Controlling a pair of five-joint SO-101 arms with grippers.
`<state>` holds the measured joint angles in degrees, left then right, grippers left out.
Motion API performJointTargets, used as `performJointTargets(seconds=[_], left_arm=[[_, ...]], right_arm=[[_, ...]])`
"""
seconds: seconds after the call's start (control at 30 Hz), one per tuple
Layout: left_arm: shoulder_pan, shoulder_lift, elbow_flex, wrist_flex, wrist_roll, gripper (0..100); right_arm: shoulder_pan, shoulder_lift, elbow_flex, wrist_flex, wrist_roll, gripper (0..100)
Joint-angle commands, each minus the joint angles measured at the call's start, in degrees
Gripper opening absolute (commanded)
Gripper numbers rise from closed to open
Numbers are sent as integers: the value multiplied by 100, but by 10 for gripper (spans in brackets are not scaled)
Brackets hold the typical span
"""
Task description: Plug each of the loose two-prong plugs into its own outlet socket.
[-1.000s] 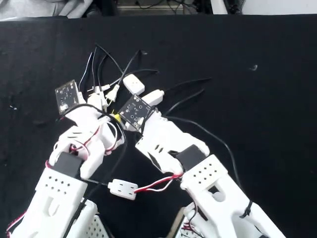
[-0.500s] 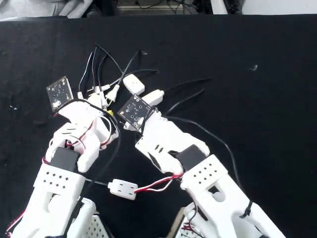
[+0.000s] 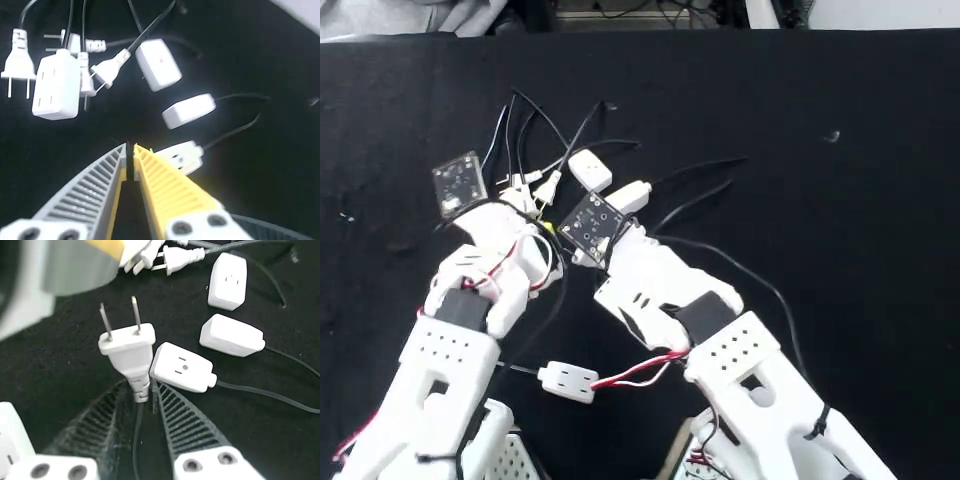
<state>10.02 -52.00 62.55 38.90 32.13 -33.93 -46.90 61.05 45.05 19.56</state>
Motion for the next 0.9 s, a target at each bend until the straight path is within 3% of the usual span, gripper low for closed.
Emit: performJointTargets(seconds=[0.0, 0.23, 0.43, 0.63, 0.87], left_arm=[[-57, 888, -637, 0, -114, 30], [-92, 2453, -1543, 422, -123, 29], [-505, 2690, -1798, 492, -123, 29], [-848, 1723, -1745, 651, -114, 29], [-426, -105, -1684, 1653, -79, 29]], right_arm=[[88, -180, -338, 123, 97, 11], [88, -180, -338, 149, 97, 11], [88, -180, -330, 141, 105, 11], [88, -145, -295, 123, 105, 11], [132, -136, -154, -132, 97, 11]])
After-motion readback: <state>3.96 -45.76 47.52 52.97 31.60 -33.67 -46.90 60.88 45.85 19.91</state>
